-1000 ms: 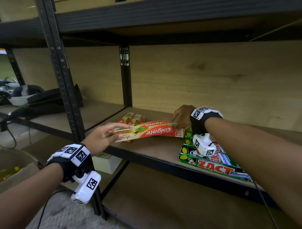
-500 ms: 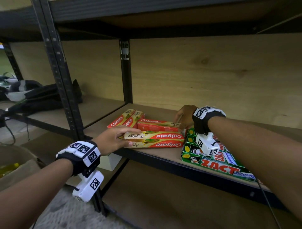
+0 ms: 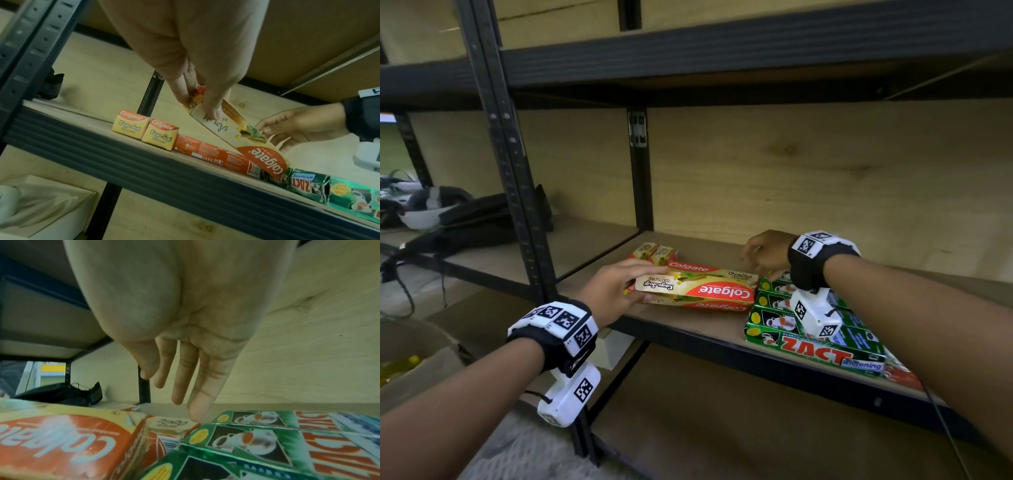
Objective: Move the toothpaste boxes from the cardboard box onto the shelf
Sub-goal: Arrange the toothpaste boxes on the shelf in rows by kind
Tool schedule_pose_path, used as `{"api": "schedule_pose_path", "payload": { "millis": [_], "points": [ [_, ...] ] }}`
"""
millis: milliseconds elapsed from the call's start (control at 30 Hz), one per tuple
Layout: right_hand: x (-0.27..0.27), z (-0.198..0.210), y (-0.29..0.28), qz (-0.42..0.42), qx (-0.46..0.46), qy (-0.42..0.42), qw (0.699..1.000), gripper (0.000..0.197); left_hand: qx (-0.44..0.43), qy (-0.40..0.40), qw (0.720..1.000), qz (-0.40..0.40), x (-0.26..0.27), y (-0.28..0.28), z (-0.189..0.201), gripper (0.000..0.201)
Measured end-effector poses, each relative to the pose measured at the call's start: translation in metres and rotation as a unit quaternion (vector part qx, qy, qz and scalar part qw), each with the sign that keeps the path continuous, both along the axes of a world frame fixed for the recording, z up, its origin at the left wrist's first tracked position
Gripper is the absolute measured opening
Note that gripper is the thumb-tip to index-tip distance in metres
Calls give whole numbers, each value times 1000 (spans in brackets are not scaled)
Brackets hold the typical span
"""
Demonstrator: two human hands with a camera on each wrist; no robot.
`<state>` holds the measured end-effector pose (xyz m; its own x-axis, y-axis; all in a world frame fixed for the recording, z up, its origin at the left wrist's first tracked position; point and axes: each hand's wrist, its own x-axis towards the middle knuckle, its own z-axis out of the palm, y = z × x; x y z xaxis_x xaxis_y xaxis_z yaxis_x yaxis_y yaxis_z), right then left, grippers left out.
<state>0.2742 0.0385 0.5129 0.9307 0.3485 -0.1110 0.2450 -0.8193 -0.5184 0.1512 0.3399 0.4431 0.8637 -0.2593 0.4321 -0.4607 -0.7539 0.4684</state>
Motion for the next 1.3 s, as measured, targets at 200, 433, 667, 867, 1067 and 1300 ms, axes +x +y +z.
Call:
{"api": "schedule_pose_path", "payload": {
  "millis": [200,433,667,867,1067,1300],
  "points": [
    [-30,2,-20,-58,133,136,980,51,-71,-37,997,21,-9,-9,13,57],
    [-60,-1,-26,-31,355,176,918,53,-194,-3,981,24,-10,-31,8,55],
    [-67,11,-31,-38,528,132,838,42,-257,75,964,2,-13,-58,15,59],
    [-77,18,-31,-11,537,94,838,40,-188,98,976,42,-5,-80,45,52],
    [-81,22,-28,14,541,92,836,47,-170,124,977,14,-1,-98,58,47],
    [-85,14,-29,-9,479,137,867,65,-371,158,915,16,1,-105,56,41]
  ]
}}
